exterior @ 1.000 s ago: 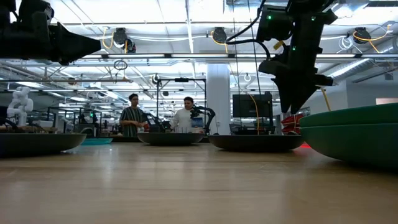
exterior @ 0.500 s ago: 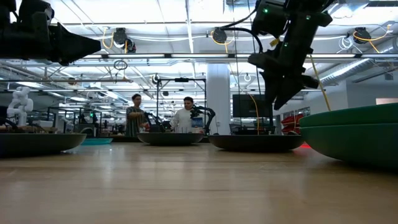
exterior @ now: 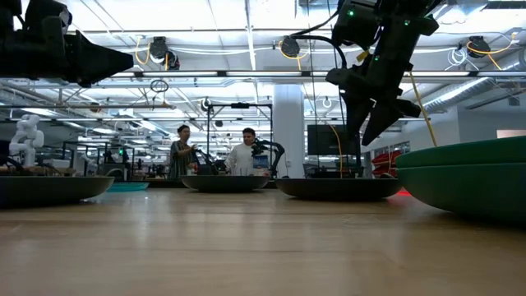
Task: Stack plastic plates
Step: Stack the black plate on top of the green plate
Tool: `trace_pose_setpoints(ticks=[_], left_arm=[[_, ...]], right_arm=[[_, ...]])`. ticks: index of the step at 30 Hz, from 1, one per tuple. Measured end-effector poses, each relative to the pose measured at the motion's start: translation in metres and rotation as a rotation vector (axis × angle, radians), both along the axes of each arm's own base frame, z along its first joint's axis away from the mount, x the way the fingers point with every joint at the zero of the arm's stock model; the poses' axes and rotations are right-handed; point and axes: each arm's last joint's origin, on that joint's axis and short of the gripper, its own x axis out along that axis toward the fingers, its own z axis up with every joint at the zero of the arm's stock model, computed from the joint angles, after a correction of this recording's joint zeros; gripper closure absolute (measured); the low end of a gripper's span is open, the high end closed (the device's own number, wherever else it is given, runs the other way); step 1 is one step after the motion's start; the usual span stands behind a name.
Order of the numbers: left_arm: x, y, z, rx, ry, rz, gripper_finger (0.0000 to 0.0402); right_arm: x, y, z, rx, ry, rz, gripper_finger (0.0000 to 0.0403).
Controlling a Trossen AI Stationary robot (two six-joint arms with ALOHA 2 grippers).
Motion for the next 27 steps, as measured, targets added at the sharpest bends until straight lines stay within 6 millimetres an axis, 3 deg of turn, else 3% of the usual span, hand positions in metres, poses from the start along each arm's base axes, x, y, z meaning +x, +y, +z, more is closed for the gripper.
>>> trace_pose_setpoints(ticks=[5,18,27], left_arm=[[0.0,0.0,0.0,-0.001,0.0,0.0,0.0254],[0.0,0.0,-0.002,-0.018,0.013,-0.003,0.0254],[0.0,0.0,-0.002,-0.022,0.012,-0.004,0.0254]], right_arm=[[-0.002,0.001,-0.001,0.022,0.018,-0.041,0.0197],[-0.01,0.007,-0.004,0.063,0.093,-0.105,0.0199],[-0.017,0.008,-0.027,0.078,0.148,-0.152,0.0199]])
